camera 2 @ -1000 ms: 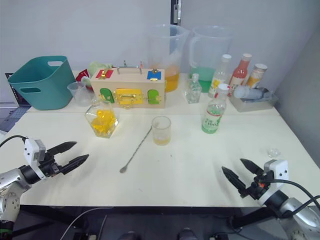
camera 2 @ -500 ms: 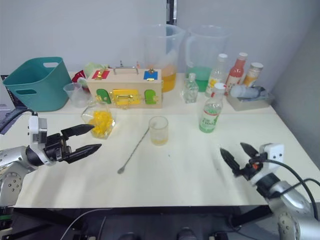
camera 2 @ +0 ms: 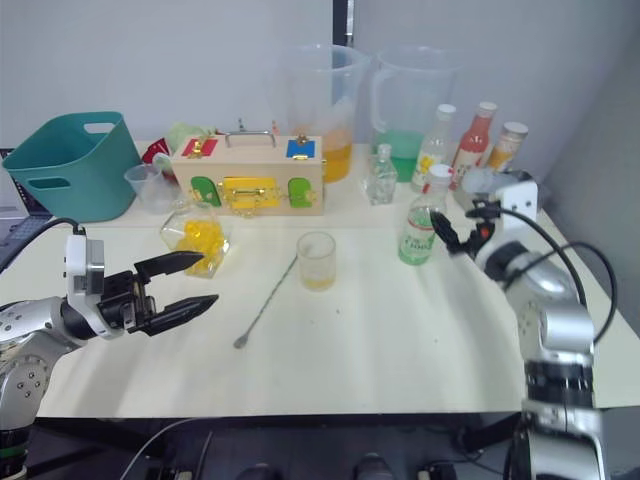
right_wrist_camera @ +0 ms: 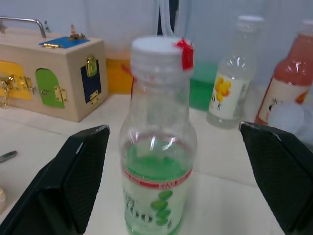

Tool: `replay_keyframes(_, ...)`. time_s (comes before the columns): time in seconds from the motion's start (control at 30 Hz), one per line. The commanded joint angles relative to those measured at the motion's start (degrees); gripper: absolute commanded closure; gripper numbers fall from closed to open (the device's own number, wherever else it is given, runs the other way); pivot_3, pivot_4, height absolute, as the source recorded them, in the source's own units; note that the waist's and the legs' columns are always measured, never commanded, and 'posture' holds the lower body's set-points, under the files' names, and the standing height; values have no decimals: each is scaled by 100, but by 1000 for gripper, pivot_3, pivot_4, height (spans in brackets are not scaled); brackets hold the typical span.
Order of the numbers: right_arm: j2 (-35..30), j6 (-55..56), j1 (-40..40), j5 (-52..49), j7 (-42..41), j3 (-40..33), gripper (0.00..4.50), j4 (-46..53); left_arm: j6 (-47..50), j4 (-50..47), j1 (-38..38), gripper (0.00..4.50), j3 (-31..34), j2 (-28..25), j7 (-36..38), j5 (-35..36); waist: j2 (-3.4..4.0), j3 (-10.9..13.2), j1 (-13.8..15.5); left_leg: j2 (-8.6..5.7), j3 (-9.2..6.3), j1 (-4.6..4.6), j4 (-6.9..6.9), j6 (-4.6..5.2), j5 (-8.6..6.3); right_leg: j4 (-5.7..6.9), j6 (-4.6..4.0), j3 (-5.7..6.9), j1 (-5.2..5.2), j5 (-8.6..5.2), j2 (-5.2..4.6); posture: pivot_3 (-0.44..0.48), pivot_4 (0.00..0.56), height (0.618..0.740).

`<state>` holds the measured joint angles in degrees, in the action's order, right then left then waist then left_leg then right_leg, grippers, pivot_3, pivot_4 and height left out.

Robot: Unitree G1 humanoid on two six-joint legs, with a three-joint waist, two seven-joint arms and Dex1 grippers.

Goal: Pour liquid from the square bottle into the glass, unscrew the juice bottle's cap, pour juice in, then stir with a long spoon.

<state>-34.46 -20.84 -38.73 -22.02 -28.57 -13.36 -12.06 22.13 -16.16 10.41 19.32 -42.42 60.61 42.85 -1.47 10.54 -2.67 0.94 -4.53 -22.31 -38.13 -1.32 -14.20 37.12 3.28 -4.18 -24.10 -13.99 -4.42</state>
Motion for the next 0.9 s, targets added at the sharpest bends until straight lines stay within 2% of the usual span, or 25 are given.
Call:
replay_keyframes(0.03,-62,271,-523,189,-236,102,0,-572,-142,-167,-39,27,221,59,-167,45,0,0,0,0,0,0,0,0,0,0,0,0,1,0,0,0,150,740)
replay_keyframes(0.4,152,928,-1507,643,-594,377,0,-2177,-337,-330,-421,27,312,74,-283,-90,0,0,-6,-1,0,-2,7,0,0,-2,-1,0,-5,1,-2,0,150,740)
replay_keyframes(0.47,201,1031,-1574,664,-574,329,529,-2356,-431,-323,-449,0,317,112,-368,-161,0,0,-8,-1,0,-2,8,0,0,-2,-2,0,-5,1,-2,0,150,740)
replay_keyframes(0.67,317,1296,-1695,690,-544,243,2561,-2743,-608,-187,-294,0,227,196,-506,-319,0,0,-5,-2,0,-2,8,0,0,-2,-2,0,-4,1,-3,0,150,740)
replay_keyframes(0.73,328,1322,-1711,689,-545,224,3074,-2759,-643,-160,-263,0,195,188,-488,-349,0,0,-10,-2,1,-1,8,-1,1,-2,-2,0,-3,2,-2,0,150,740)
replay_keyframes(0.9,290,1086,-1606,525,-621,120,3162,-2268,-667,-56,-168,0,133,155,-403,-362,1,1,-11,-1,0,-1,8,-2,1,-1,-2,0,-5,2,-2,0,150,740)
